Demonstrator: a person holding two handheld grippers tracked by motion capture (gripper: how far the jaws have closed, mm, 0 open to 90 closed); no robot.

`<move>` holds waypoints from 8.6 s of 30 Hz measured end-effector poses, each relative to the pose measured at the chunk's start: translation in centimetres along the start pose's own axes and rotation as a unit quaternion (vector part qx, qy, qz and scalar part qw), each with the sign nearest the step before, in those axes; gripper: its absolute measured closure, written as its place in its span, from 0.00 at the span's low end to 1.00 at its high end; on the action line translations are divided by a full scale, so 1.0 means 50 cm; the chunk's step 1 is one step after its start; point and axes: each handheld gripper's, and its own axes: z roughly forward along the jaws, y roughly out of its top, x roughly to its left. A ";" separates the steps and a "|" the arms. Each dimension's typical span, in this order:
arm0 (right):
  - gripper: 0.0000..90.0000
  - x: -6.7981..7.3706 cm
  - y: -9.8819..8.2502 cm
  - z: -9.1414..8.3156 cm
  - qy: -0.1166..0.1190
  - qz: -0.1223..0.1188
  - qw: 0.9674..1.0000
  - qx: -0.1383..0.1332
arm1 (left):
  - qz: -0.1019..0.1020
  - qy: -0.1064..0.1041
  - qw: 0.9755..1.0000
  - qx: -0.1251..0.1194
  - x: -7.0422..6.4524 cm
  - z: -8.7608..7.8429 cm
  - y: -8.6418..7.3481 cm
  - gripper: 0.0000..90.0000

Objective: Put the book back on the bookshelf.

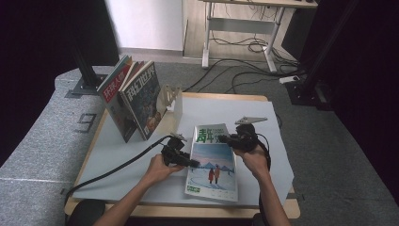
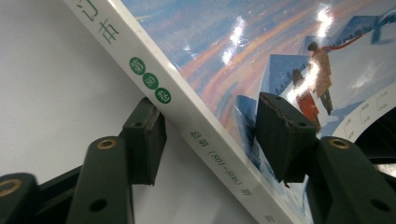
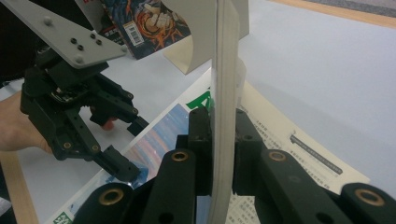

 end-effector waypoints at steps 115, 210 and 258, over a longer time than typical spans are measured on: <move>0.81 -0.106 -0.078 0.010 0.009 0.054 0.998 0.016 | 0.139 -0.014 0.988 -0.070 -0.068 -0.077 -0.071 0.68; 0.51 -0.006 -0.002 -0.052 0.066 -0.103 0.989 -0.078 | 0.198 0.085 0.969 -0.120 -0.086 -0.161 -0.031 0.77; 0.47 0.034 0.001 -0.063 0.000 -0.114 0.991 -0.070 | 0.188 0.082 0.971 -0.121 -0.129 -0.192 0.049 0.82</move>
